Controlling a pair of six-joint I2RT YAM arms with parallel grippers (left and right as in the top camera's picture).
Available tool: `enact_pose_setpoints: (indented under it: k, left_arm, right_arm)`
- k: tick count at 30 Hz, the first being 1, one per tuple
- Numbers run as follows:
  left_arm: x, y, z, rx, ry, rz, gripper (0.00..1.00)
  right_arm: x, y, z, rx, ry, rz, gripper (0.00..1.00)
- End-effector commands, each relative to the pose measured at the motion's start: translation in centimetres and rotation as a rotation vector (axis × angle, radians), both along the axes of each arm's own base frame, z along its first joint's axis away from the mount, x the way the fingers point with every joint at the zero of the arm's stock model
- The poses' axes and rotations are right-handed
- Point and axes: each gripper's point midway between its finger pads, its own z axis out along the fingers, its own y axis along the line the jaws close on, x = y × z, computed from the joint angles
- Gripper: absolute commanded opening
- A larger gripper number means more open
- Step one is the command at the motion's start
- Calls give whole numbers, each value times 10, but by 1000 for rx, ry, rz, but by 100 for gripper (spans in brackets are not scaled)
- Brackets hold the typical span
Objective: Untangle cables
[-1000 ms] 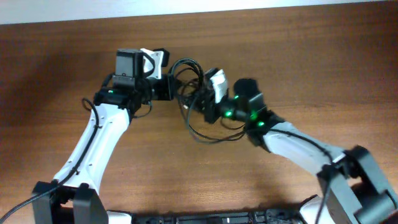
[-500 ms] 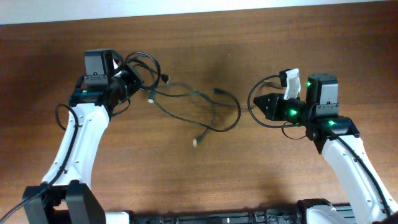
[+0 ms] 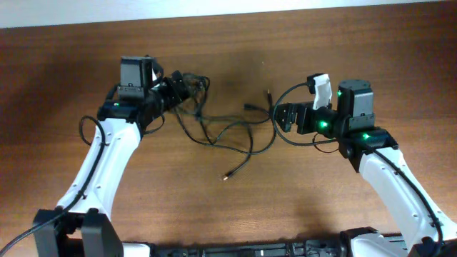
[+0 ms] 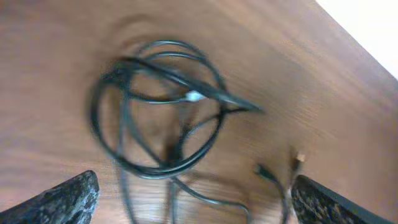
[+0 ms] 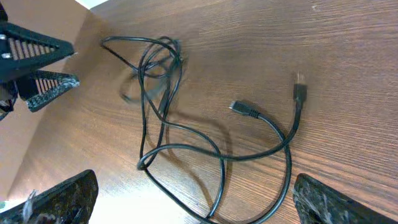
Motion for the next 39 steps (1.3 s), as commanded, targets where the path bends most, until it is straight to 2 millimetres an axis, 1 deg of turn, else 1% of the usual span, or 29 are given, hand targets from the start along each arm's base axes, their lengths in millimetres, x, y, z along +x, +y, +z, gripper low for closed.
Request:
enact_pose_setpoints:
  k: [1, 4, 7, 8, 9, 10, 11, 12, 14, 15, 16, 17, 18, 19, 20, 21, 22, 23, 24, 25, 27, 28, 31, 33, 34, 35, 36, 38, 39]
  left_arm:
    - [-2, 20, -23, 26, 85, 169, 99]
    - [-2, 16, -32, 18, 110, 155, 100]
    - [6, 15, -30, -72, 107, 270, 99]
    - [22, 12, -18, -158, 49, 348, 99]
    - [38, 9, -4, -209, -27, 357, 100]
    - [46, 8, 5, -224, -75, 353, 96]
    - [52, 7, 8, -237, -99, 355, 90]
    - [56, 6, 5, -258, -99, 372, 86]
    - [59, 0, -21, -278, -38, 408, 79]
    - [60, -5, -29, -285, -24, 407, 78]
    - [68, -20, -43, -318, -13, 364, 74]
    - [74, -29, -48, -344, -18, 336, 71]
    - [79, -36, -57, -359, -22, 317, 60]
    - [81, -41, -66, -374, -7, 297, 24]
    - [80, -41, -66, -374, -6, 296, 0]
    - [83, -44, -61, -372, -32, 263, 0]
    - [87, -52, -49, -378, -84, 180, 0]
    - [92, -70, -25, -398, -183, 19, 0]
    - [87, -88, 1, -428, -260, -144, 0]
    - [77, -98, 13, -436, -278, -237, 0]
    - [62, -108, 28, -418, -317, -376, 0]
    - [43, -117, 43, -387, -369, -532, 0]
    - [4, -116, 60, -268, -408, -718, 0]
    - [-16, -113, 81, -207, -455, -778, 0]
    - [-22, -111, 92, -198, -477, -785, 0]
    - [-28, -109, 110, -176, -526, -785, 0]
    - [-29, -105, 122, -148, -560, -767, 0]
    - [-30, -95, 145, -116, -596, -686, 0]
    - [-31, -91, 152, -107, -609, -653, 0]
  right_arm:
    - [0, 3, -3, -4, 3, 9, 99]
    - [1, 2, -3, -7, -4, 5, 99]
    - [3, -1, -5, -20, -3, -11, 98]
    - [4, 0, -7, -21, 1, -11, 99]
    - [5, 0, -7, -21, -1, -11, 99]
    - [6, -1, -9, -27, 1, -17, 99]
    - [8, -4, -11, -39, 3, -31, 99]
    - [8, -5, -13, -46, 7, -37, 99]
    - [11, -7, -17, -57, 10, -50, 99]
    - [13, -7, -16, -56, 4, -50, 99]
    - [15, -7, -15, -55, -9, -51, 99]
    - [17, -8, -15, -60, -13, -58, 99]
    - [19, -8, -13, -60, -24, -60, 99]
    - [20, -8, -12, -59, -34, -60, 99]
    - [20, -9, -12, -61, -34, -62, 99]
    - [20, -9, -13, -65, -32, -66, 99]
    - [21, -9, -14, -64, -29, -66, 99]
    - [21, -9, -16, -65, -23, -65, 99]
    - [21, -9, -20, -66, -10, -64, 99]
    - [21, -8, -22, -61, -2, -58, 99]
    - [18, -4, -22, -44, 4, -37, 99]
    - [16, -1, -21, -32, 7, -23, 99]
    - [13, 2, -21, -16, 16, -4, 99]
    - [7, 10, -16, 28, 22, 42, 99]
    - [6, 12, -15, 49, 34, 43, 99]
    - [6, 16, -14, 70, 51, 34, 99]
    - [5, 22, -12, 71, 40, 51, 99]
    - [-3, 44, -10, 68, 25, 116, 99]
    - [-8, 56, -9, 43, -20, 179, 99]
